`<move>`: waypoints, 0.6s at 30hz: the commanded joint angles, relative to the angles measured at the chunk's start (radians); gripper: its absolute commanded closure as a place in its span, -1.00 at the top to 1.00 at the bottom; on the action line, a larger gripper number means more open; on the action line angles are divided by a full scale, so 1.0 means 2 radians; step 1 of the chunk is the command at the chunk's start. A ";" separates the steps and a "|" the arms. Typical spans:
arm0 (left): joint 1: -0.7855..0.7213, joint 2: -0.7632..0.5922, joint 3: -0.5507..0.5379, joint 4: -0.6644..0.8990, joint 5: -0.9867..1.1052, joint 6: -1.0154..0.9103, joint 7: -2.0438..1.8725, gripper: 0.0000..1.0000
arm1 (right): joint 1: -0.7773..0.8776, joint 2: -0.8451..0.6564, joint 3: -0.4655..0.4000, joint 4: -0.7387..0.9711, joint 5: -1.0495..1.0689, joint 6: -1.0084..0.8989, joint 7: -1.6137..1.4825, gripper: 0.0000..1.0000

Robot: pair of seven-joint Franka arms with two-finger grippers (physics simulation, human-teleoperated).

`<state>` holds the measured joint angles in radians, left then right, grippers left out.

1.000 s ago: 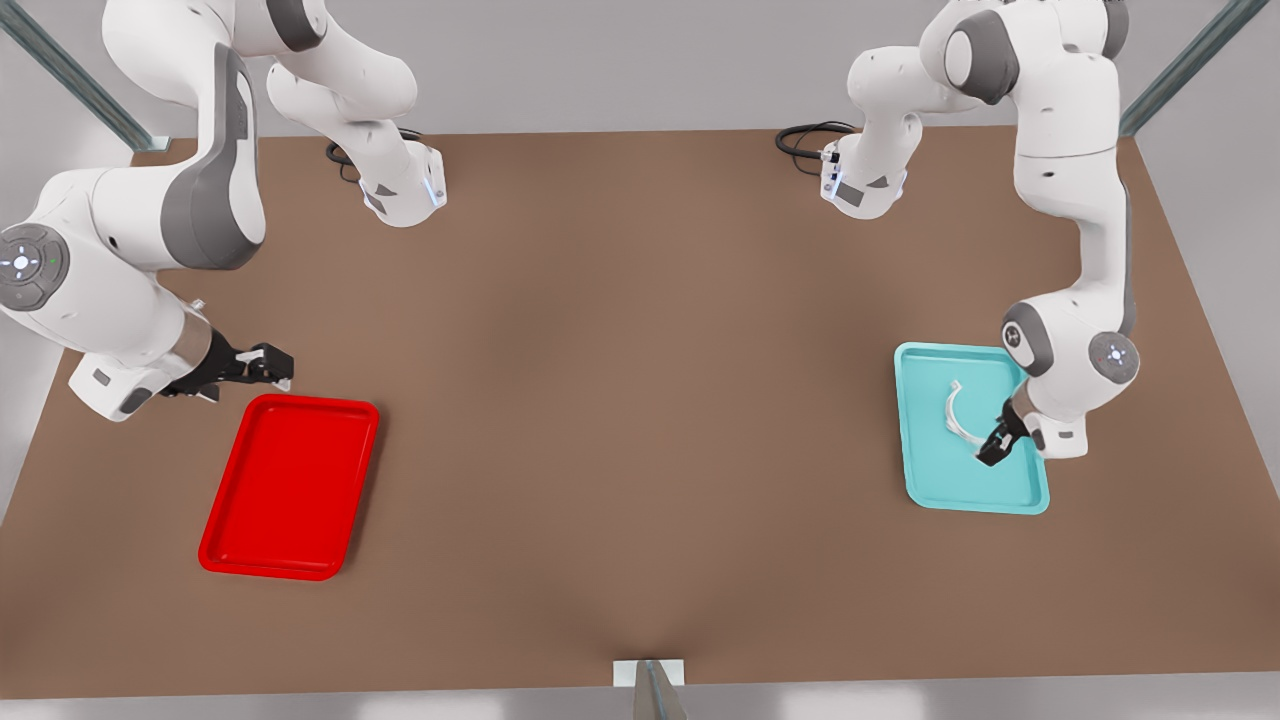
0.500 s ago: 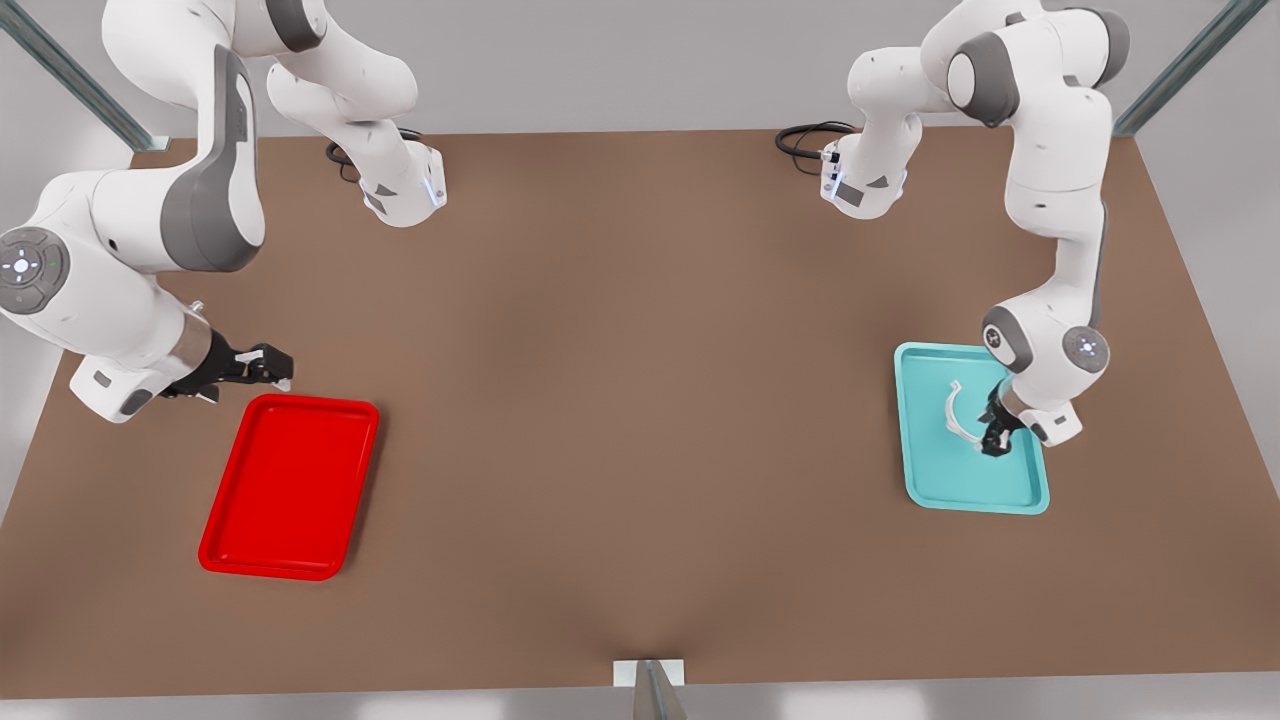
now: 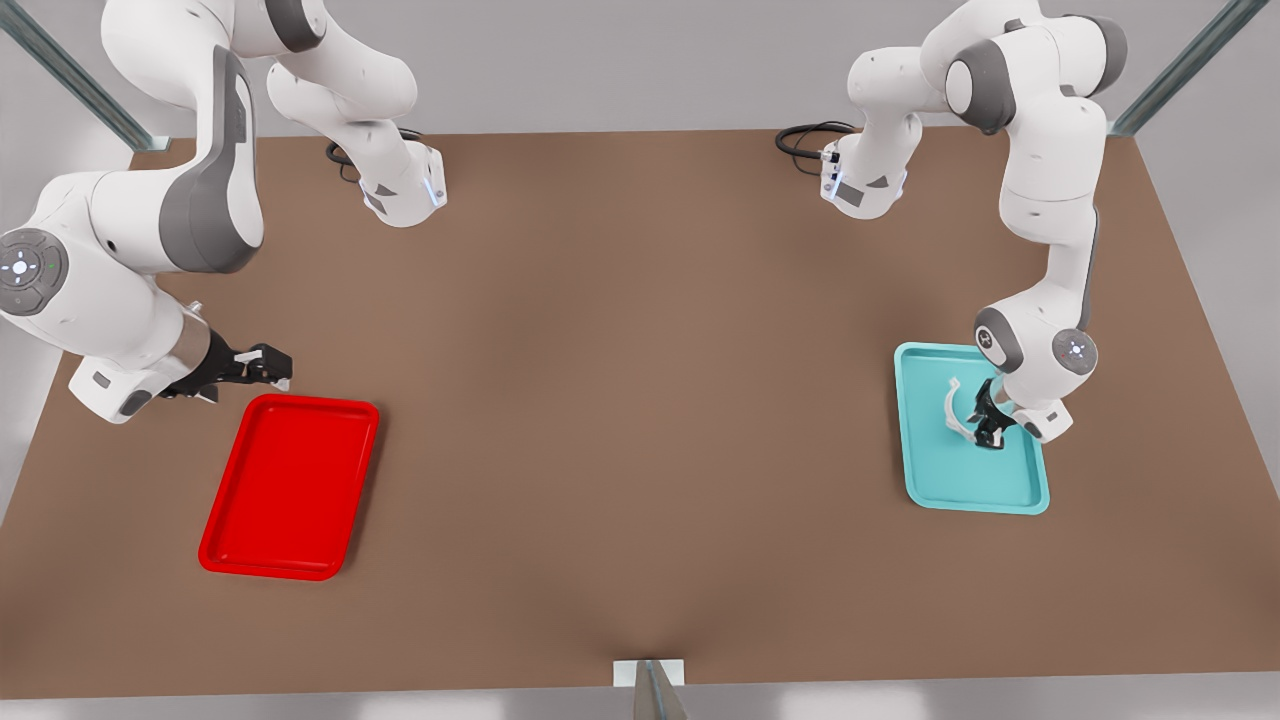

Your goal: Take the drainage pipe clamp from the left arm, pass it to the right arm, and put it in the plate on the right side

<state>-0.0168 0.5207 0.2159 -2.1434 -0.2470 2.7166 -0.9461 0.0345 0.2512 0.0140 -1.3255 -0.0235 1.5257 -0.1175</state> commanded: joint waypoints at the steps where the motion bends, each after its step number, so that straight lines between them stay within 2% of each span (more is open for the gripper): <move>1: 0.000 0.000 0.000 0.000 0.000 0.000 -0.043 -0.04 | 0.000 -0.001 0.000 0.000 0.000 0.000 -0.003 1.00; 3: 0.000 0.000 0.000 0.000 0.000 0.000 -0.043 -0.15 | 0.000 -0.001 0.000 0.000 0.000 0.000 -0.003 1.00; 4: 0.000 0.000 0.000 0.000 0.000 0.000 -0.043 -0.30 | -0.002 -0.001 0.000 0.001 0.001 0.000 -0.004 1.00; 7: 0.000 0.000 0.000 0.000 0.000 0.000 -0.043 -0.53 | -0.004 0.002 0.000 0.001 0.001 0.000 -0.010 1.00; 13: 0.000 -0.003 -0.001 0.006 0.001 -0.009 -0.041 -0.57 | -0.004 0.002 0.001 0.002 0.001 0.000 -0.010 1.00; 15: -0.001 -0.004 -0.002 0.039 0.002 -0.067 -0.040 -0.57 | -0.003 0.002 0.001 0.001 0.001 -0.001 -0.010 1.00; 18: -0.003 -0.018 -0.004 0.133 -0.003 -0.247 -0.095 -0.57 | -0.003 0.002 0.001 0.001 0.001 -0.001 -0.010 1.00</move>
<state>-0.0261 0.4914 0.2104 -1.9148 -0.2474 2.5198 -1.0148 0.0279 0.2573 0.0154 -1.3250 -0.0222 1.5244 -0.1293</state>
